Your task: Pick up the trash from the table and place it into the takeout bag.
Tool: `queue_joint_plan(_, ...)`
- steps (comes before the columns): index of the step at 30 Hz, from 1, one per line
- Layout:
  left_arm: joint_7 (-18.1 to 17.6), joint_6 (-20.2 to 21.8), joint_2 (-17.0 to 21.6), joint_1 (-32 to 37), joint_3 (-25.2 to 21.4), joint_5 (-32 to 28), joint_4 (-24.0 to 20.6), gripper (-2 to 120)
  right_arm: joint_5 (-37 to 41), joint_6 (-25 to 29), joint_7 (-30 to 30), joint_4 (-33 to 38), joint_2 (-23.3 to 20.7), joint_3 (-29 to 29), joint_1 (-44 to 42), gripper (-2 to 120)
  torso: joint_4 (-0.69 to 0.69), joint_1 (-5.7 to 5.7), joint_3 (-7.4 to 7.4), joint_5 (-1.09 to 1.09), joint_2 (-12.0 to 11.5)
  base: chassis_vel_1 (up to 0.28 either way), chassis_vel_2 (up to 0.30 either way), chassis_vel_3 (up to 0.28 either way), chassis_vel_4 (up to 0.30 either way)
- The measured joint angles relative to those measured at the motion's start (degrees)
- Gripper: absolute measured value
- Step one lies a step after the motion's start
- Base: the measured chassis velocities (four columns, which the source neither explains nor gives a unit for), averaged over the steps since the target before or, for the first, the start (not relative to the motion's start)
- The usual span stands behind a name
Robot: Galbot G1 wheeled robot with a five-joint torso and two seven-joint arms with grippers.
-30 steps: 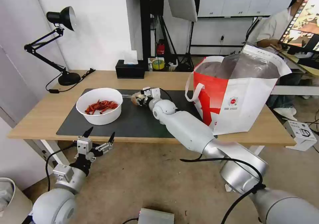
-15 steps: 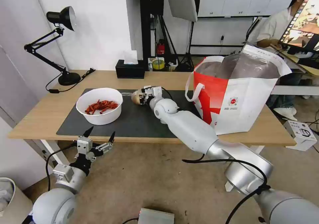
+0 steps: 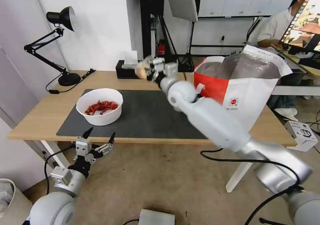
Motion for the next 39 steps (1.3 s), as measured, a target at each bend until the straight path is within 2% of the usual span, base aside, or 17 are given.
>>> queue_joint_plan(3,-0.09,0.0,-0.07,0.19,-0.38,-0.01,-0.32,100,1.32,-2.03,2.63,4.15,-2.32,1.72,0.07,2,0.01,0.0,0.0,0.0,0.0,0.0,0.0,0.0,0.0)
queue_joint_plan(5,-0.14,0.06,-0.03,0.17,-0.4,-0.04,-0.43,100,2.16,-4.2,4.76,8.28,-6.2,3.95,-0.02,2,0.0,0.0,0.0,0.0,0.0,0.0,0.0,0.0,0.0)
queue_joint_plan(7,-0.14,0.08,-0.02,0.18,-0.36,-0.04,-0.47,100,2.29,-4.58,5.06,9.01,-6.99,4.37,-0.11,2,0.0,0.0,0.0,0.01,0.0,0.0,0.0,0.0,0.0)
queue_joint_plan(9,-0.15,0.15,-0.13,0.48,-0.22,0.08,-0.97,100,3.43,-6.99,6.4,13.67,-12.74,6.86,-1.21,2,-0.01,0.0,0.0,0.01,0.0,0.0,0.0,0.0,0.0)
queue_joint_plan(10,-0.15,0.15,-0.13,0.48,-0.22,0.08,-0.97,100,3.43,-6.99,6.4,13.67,-12.74,6.86,-1.21,2,-0.01,0.0,0.0,0.01,0.0,0.0,0.0,0.0,0.0)
queue_joint_plan(12,-0.16,0.16,-0.4,0.86,-0.17,0.3,-1.56,100,4.87,-8.95,7.94,17.39,-17.66,8.98,-3.08,1,-0.01,0.0,0.0,0.01,0.0,0.0,0.0,0.0,0.0)
queue_joint_plan(13,-0.16,0.16,-0.4,0.86,-0.17,0.3,-1.56,100,4.87,-8.95,7.94,17.39,-17.66,8.98,-3.08,1,-0.01,0.0,0.0,0.01,0.0,0.0,0.0,0.0,0.0)
queue_joint_plan(15,-0.16,0.2,-0.55,0.98,0.05,0.46,-1.93,100,5.69,-10.06,8.47,20.05,-21.71,11.37,-5.64,1,-0.02,0.0,0.0,0.01,0.0,0.0,0.0,0.0,0.0)
queue_joint_plan(16,-0.16,0.2,-0.55,0.98,0.05,0.46,-1.93,100,5.69,-10.06,8.47,20.05,-21.71,11.37,-5.64,1,-0.02,0.0,0.0,0.01,0.0,0.0,0.0,0.0,0.0)
queue_joint_plan(19,-0.16,0.3,-0.55,1.09,0.5,0.92,-2.05,100,6.51,-10.85,8.52,21.91,-25.75,15.34,-9.38,1,-0.02,0.0,0.0,0.0,0.0,0.0,0.0,0.0,0.0)
queue_joint_plan(28,-0.14,0.46,-0.37,0.83,0.8,1.12,-3.19,100,6.92,-12.16,7.97,21.77,-30.17,21.64,-15.21,1,-0.01,0.0,0.0,0.0,0.0,0.0,0.0,0.0,0.0)
queue_joint_plan(33,-0.14,0.47,-0.22,0.9,0.69,1.12,-3.44,100,9.13,-14.4,10.92,22.28,-31.11,23.77,-17.4,1,-0.01,0.01,0.0,0.0,0.0,0.0,0.0,0.0,0.0)
queue_joint_plan(35,-0.13,0.47,-0.26,0.94,0.87,1.33,-3.62,100,14.79,-16.14,15.43,22.98,-31.66,25.12,-18.03,1,-0.01,0.01,0.0,-0.01,-0.01,0.0,0.0,0.0,0.0)
queue_joint_plan(37,-0.13,0.47,-0.29,0.95,0.93,1.38,-3.66,100,16.61,-16.62,16.59,23.1,-31.78,25.44,-18.07,1,-0.01,0.01,0.0,-0.01,-0.01,0.0,0.0,0.0,0.0)
queue_joint_plan(39,-0.11,0.47,-0.36,0.98,1.06,1.48,-3.87,100,23.56,-18.34,20.99,23.37,-32.58,26.81,-18.16,1,0.0,0.01,0.0,-0.01,-0.01,0.0,0.0,0.0,0.0)
